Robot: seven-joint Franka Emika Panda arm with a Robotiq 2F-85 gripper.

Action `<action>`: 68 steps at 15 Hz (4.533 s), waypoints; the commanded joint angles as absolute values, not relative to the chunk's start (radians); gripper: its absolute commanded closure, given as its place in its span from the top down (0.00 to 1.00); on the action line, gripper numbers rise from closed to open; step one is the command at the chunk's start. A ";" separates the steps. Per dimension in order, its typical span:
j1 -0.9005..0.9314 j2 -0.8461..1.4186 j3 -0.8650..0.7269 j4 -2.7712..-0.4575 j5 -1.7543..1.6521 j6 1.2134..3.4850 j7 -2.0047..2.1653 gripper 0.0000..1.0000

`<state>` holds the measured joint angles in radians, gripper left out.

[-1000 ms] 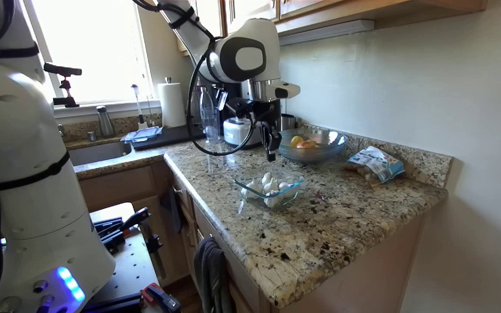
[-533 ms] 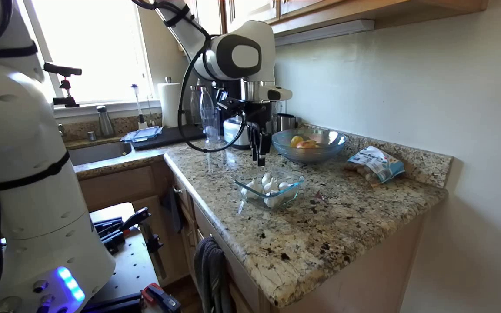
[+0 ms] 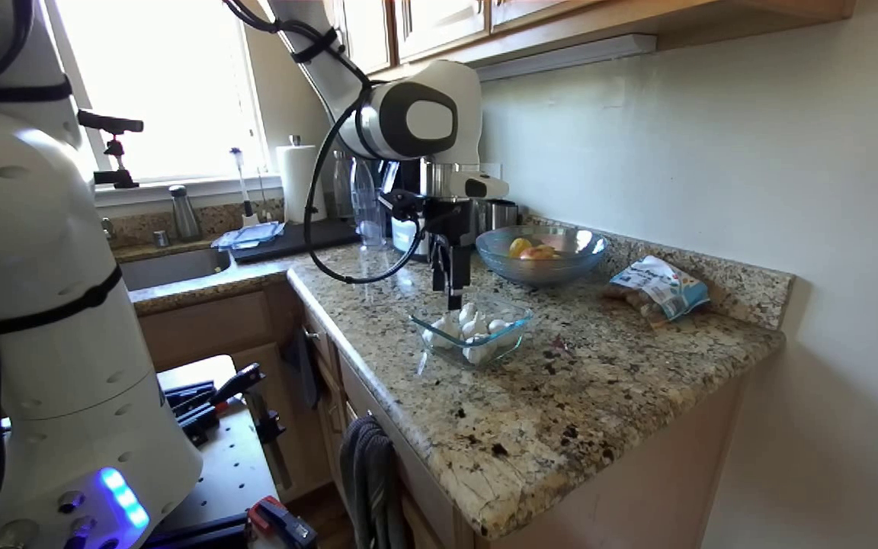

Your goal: Remove the cloves of garlic from the glass bowl and put it on the counter

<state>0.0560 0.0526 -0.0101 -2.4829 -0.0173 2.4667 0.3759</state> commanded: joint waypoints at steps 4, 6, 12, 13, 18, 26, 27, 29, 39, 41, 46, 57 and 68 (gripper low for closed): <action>0.050 0.120 -0.026 -2.492 -0.044 2.565 0.491 1.00; 0.055 0.137 -0.033 -2.489 -0.043 2.573 0.526 1.00; 0.060 0.173 -0.034 -2.478 -0.013 2.563 0.575 1.00; 0.057 0.178 -0.028 -2.477 0.008 2.576 0.560 1.00; 0.054 0.197 -0.023 -2.465 0.063 2.569 0.541 1.00; 0.052 0.258 -0.021 -2.444 0.124 2.616 0.496 1.00; 0.051 0.268 -0.024 -2.437 0.129 2.610 0.499 1.00; 0.049 0.281 -0.024 -2.427 0.144 2.602 0.495 0.80; 0.037 0.248 -0.035 -2.422 0.183 2.567 0.490 0.27; 0.038 0.235 -0.044 -2.426 0.177 2.564 0.495 0.13; 0.041 0.189 -0.064 -2.429 0.156 2.566 0.503 0.05; 0.039 0.091 -0.044 -2.438 0.168 2.572 0.485 0.08; 0.065 0.009 0.030 -2.434 0.098 2.558 0.467 0.33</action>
<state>0.0704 0.0444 0.0300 -2.4087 0.1348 2.5874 0.4691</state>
